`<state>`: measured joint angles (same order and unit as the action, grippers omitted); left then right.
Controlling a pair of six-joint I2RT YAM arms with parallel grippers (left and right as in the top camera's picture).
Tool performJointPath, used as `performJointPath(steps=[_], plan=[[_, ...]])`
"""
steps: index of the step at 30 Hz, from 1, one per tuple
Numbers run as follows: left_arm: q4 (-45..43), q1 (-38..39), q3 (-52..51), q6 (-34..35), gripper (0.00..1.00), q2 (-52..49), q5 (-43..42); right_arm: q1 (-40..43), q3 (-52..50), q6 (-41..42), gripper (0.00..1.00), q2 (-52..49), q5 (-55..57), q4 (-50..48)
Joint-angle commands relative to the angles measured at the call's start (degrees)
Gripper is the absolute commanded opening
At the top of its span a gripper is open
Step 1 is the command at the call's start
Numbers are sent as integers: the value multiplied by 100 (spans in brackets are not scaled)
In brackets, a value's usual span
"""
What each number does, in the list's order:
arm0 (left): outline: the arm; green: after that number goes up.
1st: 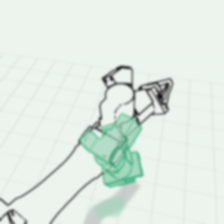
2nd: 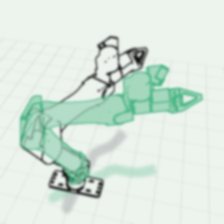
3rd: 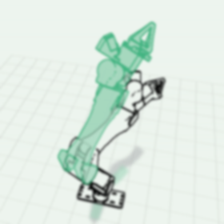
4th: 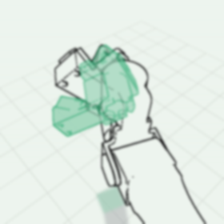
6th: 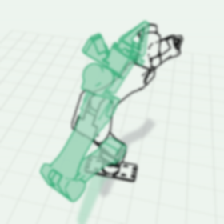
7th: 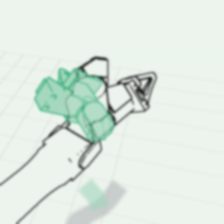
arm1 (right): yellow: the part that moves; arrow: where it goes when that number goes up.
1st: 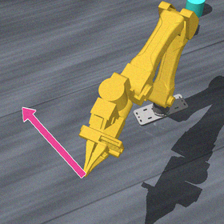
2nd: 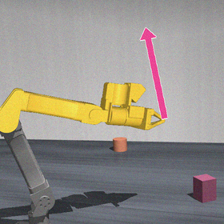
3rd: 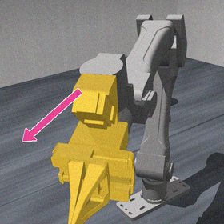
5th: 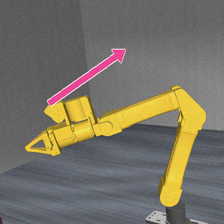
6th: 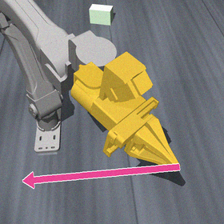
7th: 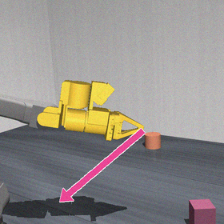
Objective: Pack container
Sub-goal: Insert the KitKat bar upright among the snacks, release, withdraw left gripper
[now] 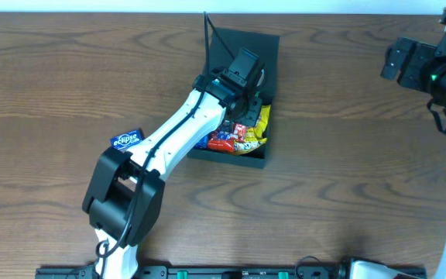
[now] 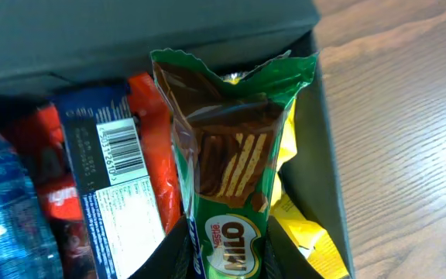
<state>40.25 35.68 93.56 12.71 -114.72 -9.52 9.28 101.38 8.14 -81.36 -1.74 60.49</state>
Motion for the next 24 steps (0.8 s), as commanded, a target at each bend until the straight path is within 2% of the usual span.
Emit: performJointPath(steps=[1,14,21,23,24], plan=[[44,-20,42,164,6,-267,-203,44,9,-142,99,101,-24,20],[299,-463,55,168,6,-538,-173,46,9,-162,99,101,-24,105],[621,-525,553,166,6,-518,243,46,9,-162,99,101,-24,131],[649,-525,588,149,10,-518,258,44,9,-160,99,101,-24,129],[669,-525,588,144,20,-518,254,46,9,-160,99,101,-24,129]])
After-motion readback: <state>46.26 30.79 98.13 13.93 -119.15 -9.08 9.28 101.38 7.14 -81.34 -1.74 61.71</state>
